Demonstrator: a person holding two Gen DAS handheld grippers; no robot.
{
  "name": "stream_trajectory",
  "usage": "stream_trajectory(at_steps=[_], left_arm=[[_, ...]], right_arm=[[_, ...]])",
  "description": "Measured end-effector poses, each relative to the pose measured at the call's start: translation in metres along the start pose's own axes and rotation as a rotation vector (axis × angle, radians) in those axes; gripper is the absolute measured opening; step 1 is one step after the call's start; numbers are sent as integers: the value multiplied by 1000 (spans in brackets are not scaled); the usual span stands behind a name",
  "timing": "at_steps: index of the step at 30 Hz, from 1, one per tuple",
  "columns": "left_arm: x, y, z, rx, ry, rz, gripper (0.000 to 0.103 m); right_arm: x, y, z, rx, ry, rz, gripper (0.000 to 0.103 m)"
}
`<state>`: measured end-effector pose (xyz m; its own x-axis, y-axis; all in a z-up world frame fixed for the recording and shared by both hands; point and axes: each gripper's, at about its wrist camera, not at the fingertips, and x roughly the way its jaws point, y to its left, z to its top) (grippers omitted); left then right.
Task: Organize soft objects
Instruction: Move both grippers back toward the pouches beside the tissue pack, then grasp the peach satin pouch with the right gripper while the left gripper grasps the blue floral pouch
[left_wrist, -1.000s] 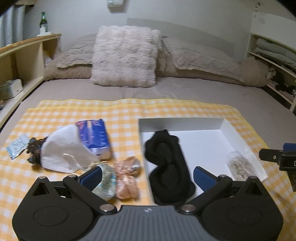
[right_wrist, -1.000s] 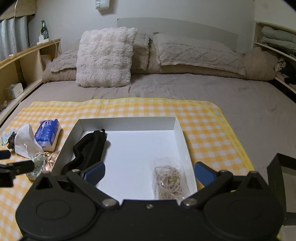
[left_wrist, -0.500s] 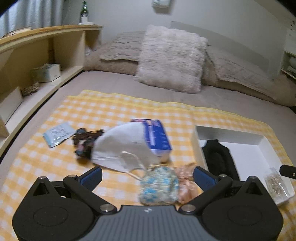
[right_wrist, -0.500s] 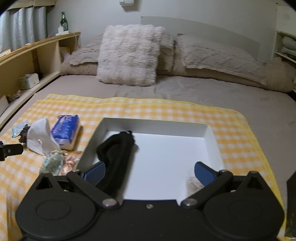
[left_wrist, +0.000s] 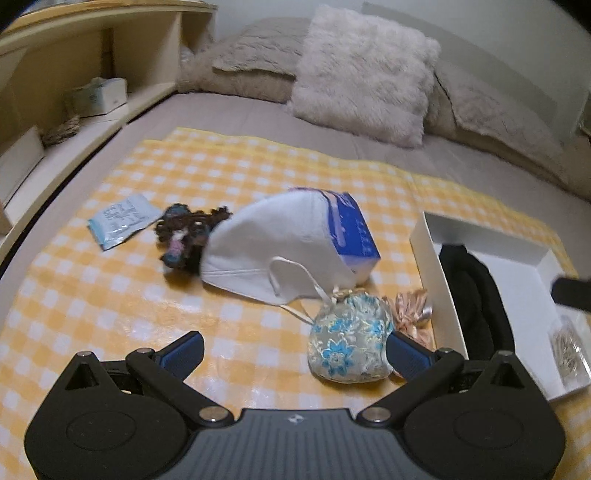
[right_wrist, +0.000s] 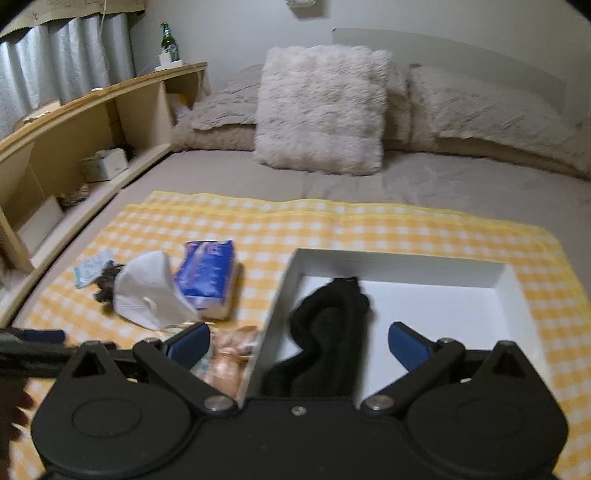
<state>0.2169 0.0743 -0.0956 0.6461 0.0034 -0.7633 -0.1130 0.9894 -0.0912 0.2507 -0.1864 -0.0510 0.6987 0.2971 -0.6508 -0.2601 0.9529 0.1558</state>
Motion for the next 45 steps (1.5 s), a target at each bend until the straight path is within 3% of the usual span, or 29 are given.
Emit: stream_trajectory(at_steps=[2,5,9,14,18,20,21,26,34,41,45], left_arm=[[8,-6,0,21,14,-11,102],[22,-13,3,8,45,-40,98],[37,-26,6,48,60,-63,94],[59,-35,10,86,102,-81,78],[75,-40,10,117,137,-82,66],[82,-41,9,128,154,-80,50],[84,-41,8,132,162,-78,47],[87,-36,7,165,173,-85,35],[79,-10,9,136,174,-83,33],[70,8,10,101,167,-92,32],[68,10,9,108,163,-85,32]], right_arm=[[6,5,4,18,16,27,102],[15,14,8,33,11,-3,93],[32,16,13,72,54,36,79],[53,15,14,100,121,96,69],[66,15,14,128,181,155,48],[73,17,14,140,209,171,42],[77,18,14,140,218,176,38],[94,30,10,118,275,187,33],[122,55,0,33,367,130,31],[140,81,-12,-120,408,57,31],[149,88,-18,-157,428,57,30]])
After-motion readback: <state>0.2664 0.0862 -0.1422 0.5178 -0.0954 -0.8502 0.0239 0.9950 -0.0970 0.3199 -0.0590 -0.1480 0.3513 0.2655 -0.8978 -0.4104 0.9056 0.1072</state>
